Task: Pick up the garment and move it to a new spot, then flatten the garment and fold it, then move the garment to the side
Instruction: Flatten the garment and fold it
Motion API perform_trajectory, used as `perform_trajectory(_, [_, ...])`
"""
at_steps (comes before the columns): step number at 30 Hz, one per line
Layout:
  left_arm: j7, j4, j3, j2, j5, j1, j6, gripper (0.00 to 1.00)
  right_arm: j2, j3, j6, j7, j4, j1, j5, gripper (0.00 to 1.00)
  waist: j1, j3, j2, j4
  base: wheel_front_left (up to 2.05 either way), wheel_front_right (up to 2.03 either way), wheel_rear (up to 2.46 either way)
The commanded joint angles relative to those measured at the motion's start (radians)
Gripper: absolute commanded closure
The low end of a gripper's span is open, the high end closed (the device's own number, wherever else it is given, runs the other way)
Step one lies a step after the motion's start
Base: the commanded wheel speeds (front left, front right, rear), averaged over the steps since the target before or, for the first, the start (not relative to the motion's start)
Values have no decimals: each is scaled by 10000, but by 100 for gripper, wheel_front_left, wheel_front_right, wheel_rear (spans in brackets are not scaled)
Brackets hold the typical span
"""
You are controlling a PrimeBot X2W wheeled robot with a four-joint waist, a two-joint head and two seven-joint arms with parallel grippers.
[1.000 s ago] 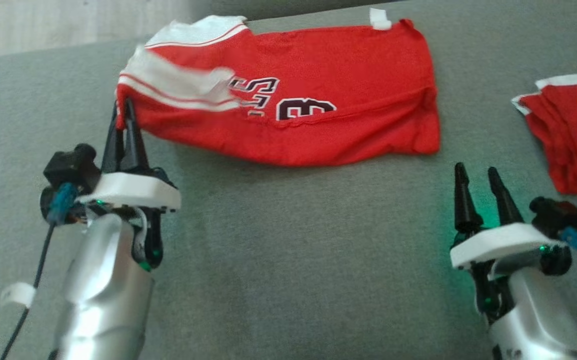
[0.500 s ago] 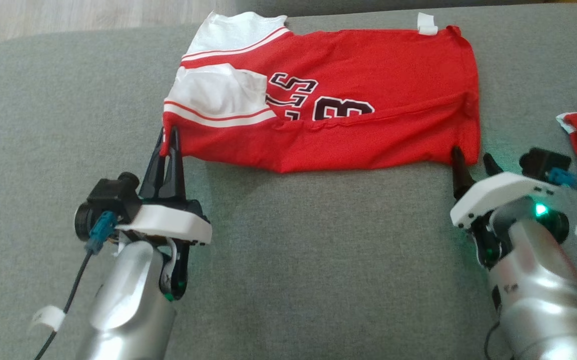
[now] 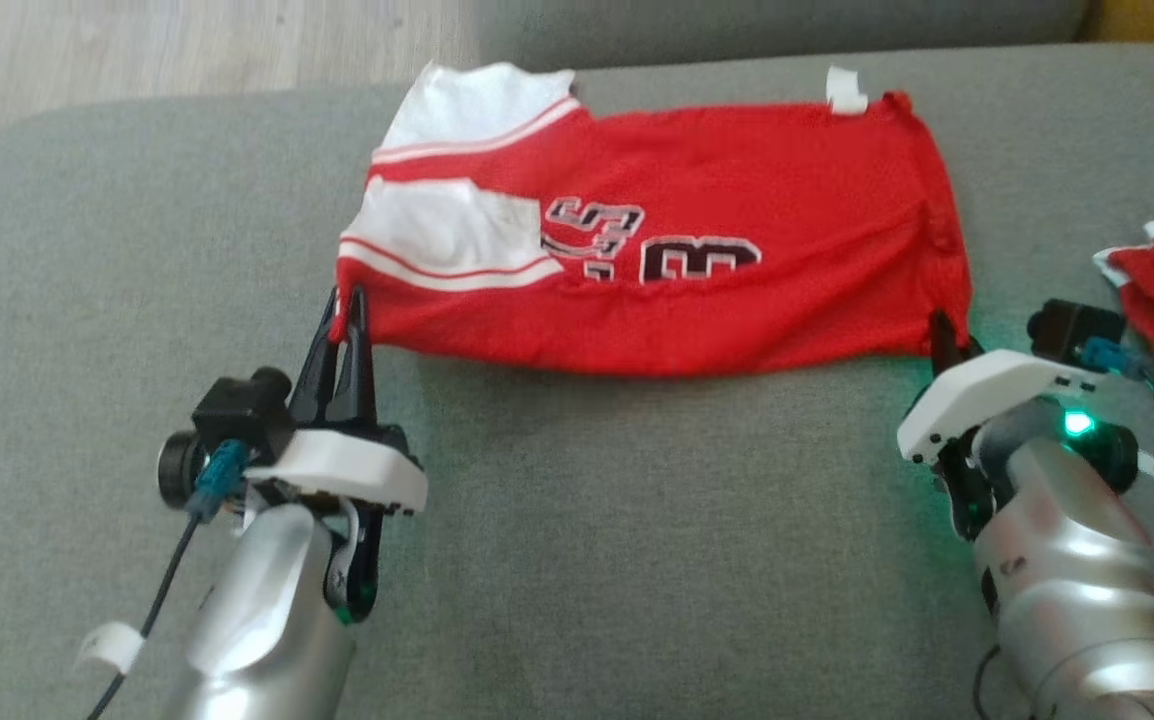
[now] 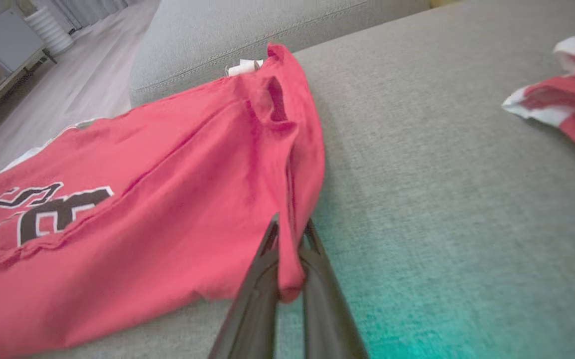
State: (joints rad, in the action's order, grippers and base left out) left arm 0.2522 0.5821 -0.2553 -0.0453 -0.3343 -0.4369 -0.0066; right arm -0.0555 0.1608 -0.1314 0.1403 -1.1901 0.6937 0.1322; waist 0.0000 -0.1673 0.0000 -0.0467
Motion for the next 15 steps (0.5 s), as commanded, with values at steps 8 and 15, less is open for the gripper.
perform_trajectory(8, [-102,263,353,-547,135,530,161,100,53,-119,7,361,355,-721,501,100,0,1089,0,282,0,0,0])
perform_trajectory(15, [-945,20,62,-954,166,1705,96,100,53,-991,7,-223,1467,-2104,1465,100,0,1718,0,518,0,0,0])
